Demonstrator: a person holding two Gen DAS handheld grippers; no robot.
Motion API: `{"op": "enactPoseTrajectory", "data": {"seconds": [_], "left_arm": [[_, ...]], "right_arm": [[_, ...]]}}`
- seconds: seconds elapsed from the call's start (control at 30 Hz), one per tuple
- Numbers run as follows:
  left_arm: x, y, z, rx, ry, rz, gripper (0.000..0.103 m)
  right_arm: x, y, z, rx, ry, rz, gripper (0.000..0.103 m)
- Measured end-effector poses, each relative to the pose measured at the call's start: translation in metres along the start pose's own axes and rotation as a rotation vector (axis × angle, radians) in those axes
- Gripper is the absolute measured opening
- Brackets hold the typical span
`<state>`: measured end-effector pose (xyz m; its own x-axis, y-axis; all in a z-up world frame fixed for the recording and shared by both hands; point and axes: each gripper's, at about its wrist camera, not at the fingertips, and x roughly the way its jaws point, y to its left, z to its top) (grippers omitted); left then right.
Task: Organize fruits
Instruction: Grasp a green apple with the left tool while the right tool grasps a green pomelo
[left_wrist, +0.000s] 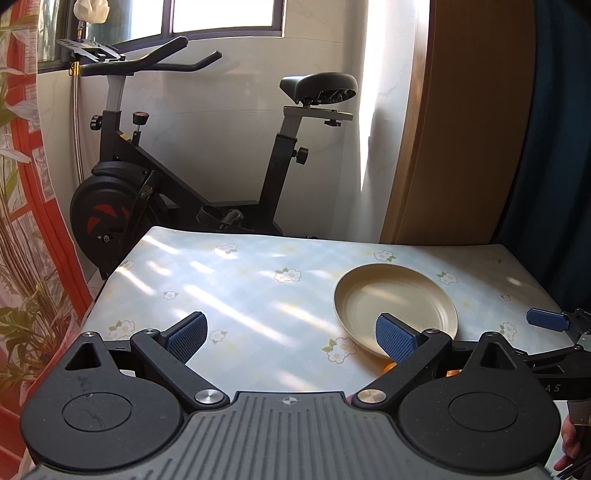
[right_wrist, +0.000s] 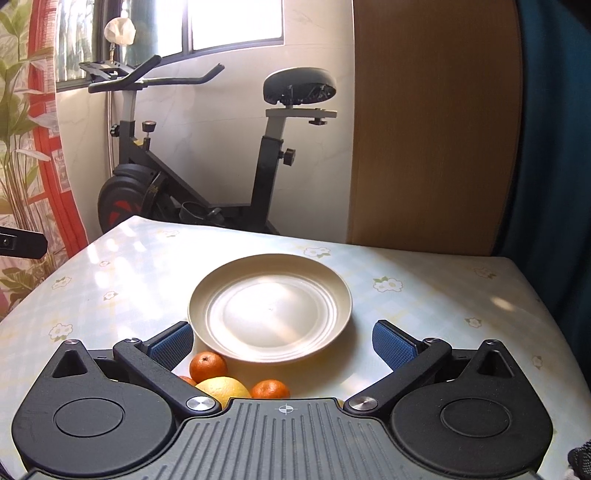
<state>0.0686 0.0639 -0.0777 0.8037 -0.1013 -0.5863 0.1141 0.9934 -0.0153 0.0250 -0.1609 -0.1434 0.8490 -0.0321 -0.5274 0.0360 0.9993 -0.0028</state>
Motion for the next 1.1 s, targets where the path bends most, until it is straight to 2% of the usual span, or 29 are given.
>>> {"op": "enactPoseTrajectory", "data": {"seconds": [0.1, 0.2, 0.3, 0.5, 0.77, 0.83, 0.93, 1.03, 1.1], "left_arm": [[0.008, 0.001, -0.009, 0.003, 0.019, -0.015, 0.099], [0.012, -0.001, -0.014, 0.007, 0.048, 0.011, 0.099], [0.015, 0.002, -0.016, -0.033, 0.076, 0.014, 0.099], [0.014, -0.001, -0.022, 0.0, 0.069, 0.014, 0.097], [0.015, -0.002, -0.034, -0.011, 0.127, -0.02, 0.086], [0.017, -0.001, -0.036, -0.023, 0.141, -0.023, 0.078], [0.017, -0.001, -0.038, -0.027, 0.143, -0.053, 0.07], [0.017, -0.005, -0.039, -0.008, 0.143, -0.067, 0.066], [0.016, -0.009, -0.04, 0.005, 0.141, -0.069, 0.064]], "right_arm": [[-0.001, -0.004, -0.009, 0.032, 0.031, 0.0, 0.103], [-0.001, -0.012, -0.017, 0.065, 0.053, -0.012, 0.103], [-0.001, -0.02, -0.026, 0.085, 0.068, -0.026, 0.103], [-0.001, -0.031, -0.035, 0.077, 0.089, -0.038, 0.101], [0.001, -0.056, -0.038, 0.128, 0.133, -0.013, 0.088], [0.001, -0.059, -0.04, 0.127, 0.143, -0.009, 0.084], [0.001, -0.059, -0.044, 0.097, 0.159, -0.02, 0.078], [0.001, -0.061, -0.046, 0.097, 0.17, -0.018, 0.068], [0.003, -0.062, -0.046, 0.109, 0.177, -0.011, 0.067]]}}
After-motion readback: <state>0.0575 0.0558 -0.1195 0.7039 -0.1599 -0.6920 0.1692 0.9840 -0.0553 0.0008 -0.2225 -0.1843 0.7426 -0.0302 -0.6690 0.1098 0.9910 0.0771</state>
